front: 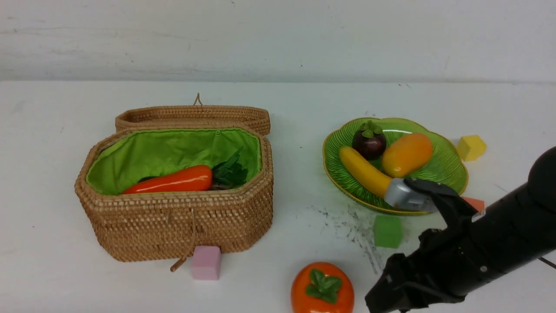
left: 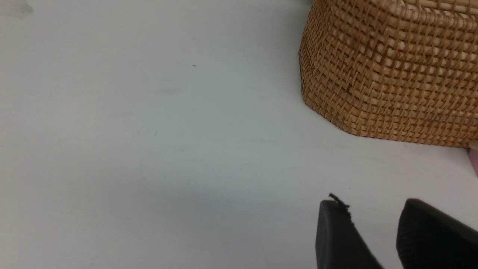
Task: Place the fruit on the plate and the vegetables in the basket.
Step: Grab a tomato with your right arm and place it on the plate on the right.
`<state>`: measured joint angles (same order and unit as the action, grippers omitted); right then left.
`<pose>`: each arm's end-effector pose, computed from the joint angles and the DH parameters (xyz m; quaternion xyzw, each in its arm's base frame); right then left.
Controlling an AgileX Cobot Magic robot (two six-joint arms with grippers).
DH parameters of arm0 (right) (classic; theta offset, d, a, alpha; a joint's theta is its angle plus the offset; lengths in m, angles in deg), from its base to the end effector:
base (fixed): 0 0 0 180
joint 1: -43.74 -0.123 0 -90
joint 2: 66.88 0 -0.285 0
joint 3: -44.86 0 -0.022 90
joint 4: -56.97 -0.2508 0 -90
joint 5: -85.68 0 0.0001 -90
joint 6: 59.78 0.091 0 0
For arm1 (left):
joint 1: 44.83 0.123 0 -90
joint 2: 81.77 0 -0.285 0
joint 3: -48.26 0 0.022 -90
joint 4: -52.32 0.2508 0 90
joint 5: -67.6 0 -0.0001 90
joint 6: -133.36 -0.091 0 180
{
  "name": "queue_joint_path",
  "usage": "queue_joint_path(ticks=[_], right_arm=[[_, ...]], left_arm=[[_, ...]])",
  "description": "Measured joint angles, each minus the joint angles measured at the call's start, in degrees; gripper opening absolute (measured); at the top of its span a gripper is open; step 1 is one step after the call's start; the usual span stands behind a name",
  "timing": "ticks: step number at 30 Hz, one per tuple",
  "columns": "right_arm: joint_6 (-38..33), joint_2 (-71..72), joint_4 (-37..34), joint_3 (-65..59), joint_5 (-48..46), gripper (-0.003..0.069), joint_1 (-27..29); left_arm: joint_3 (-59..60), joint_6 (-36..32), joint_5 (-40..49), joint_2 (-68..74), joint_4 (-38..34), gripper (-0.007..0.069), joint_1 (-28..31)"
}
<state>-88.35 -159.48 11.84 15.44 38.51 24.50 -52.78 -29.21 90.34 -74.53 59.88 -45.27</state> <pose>0.2343 0.1319 0.2207 -0.1593 0.9350 0.2967 0.1115 0.0521 0.0042 0.1682 -0.0857 0.8083 -0.0347 0.5815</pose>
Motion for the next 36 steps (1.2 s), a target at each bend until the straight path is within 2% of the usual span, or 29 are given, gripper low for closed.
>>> queue_joint_path(ticks=[5,9,14,25,36], right_arm=[[-3.0,0.0,-2.4,0.0,-0.3,0.0511,0.0],[-5.6,0.0,-6.9,-0.1,0.4,0.0568,0.0],[-14.9,-1.6,-16.7,-0.1,1.2,0.0587,-1.4],[-17.5,-7.2,-17.3,-0.1,2.8,0.0587,-2.5],[-17.5,-9.7,-18.0,-0.1,11.0,0.0587,-2.5]], left_arm=[[0.0,0.0,0.0,0.0,0.0,0.0238,0.0],[0.0,0.0,0.0,0.0,0.0,0.0238,0.0],[0.0,0.0,0.0,0.0,0.0,0.0238,0.0],[0.0,0.0,0.0,0.0,0.0,0.0238,0.0],[0.0,0.0,0.0,0.0,0.0,0.0238,0.0]])
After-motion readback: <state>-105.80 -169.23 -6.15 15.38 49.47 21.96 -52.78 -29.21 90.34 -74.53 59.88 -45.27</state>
